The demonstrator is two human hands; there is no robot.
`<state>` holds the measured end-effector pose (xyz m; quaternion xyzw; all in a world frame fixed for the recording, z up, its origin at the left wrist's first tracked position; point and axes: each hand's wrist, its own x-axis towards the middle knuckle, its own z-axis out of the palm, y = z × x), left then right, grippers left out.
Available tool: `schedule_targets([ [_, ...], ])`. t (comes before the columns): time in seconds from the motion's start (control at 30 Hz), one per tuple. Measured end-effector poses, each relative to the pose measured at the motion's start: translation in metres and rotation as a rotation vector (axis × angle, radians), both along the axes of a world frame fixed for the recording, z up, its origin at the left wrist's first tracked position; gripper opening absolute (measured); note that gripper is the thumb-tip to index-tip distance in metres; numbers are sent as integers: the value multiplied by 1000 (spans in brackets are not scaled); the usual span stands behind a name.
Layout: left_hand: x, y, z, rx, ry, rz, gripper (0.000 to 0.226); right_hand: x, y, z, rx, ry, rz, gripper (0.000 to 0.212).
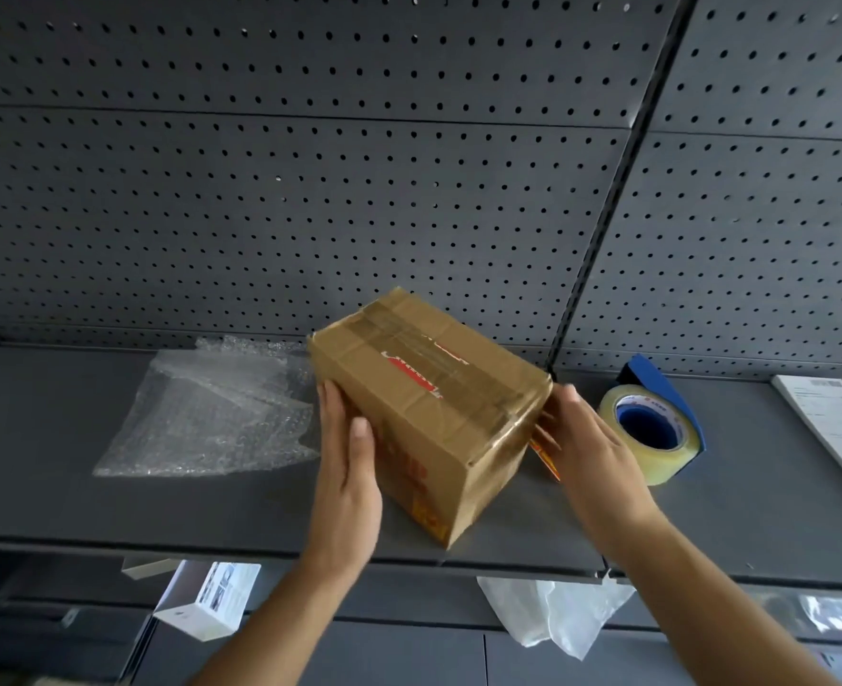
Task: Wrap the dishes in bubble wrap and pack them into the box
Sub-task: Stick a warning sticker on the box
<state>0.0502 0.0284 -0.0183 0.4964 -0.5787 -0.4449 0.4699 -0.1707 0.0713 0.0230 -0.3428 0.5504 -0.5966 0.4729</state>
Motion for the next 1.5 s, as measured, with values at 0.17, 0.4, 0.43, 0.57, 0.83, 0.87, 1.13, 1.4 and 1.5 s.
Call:
schedule_targets([
  [0.17, 8, -42, 9, 21, 155, -205, 56, 17, 38, -10, -67, -27, 12, 38],
  [0.4, 10, -49, 29, 103, 199, -373, 74, 37, 58, -7, -49, -70, 49, 40],
  [0.43, 12, -42, 31, 70, 219, -358, 75, 36, 57, -5, -43, -74, 41, 41],
  [0.57, 22, 5, 16, -113, 111, -114, 88, 23, 35, -4, -23, -97, -48, 37],
  [0.83, 16, 35, -6, -28, -5, -181, 103, -4, -92, 27, 6, -16, -47, 30],
  [0.87, 15, 32, -6, -30, -28, -154, 98, -2, -106, 31, 17, 12, -37, 32],
  [1.13, 34, 10, -12, -38, -63, -76, 63, 0, -127, 29, 190, 129, 2, 57],
  [1.4, 66, -31, -19, -50, 142, 111, 49, 1, -42, 15, 43, 66, -53, 34],
  [1.5, 60, -44, -13, -32, 89, 138, 35, 10, -11, 8, -36, 81, -29, 34],
])
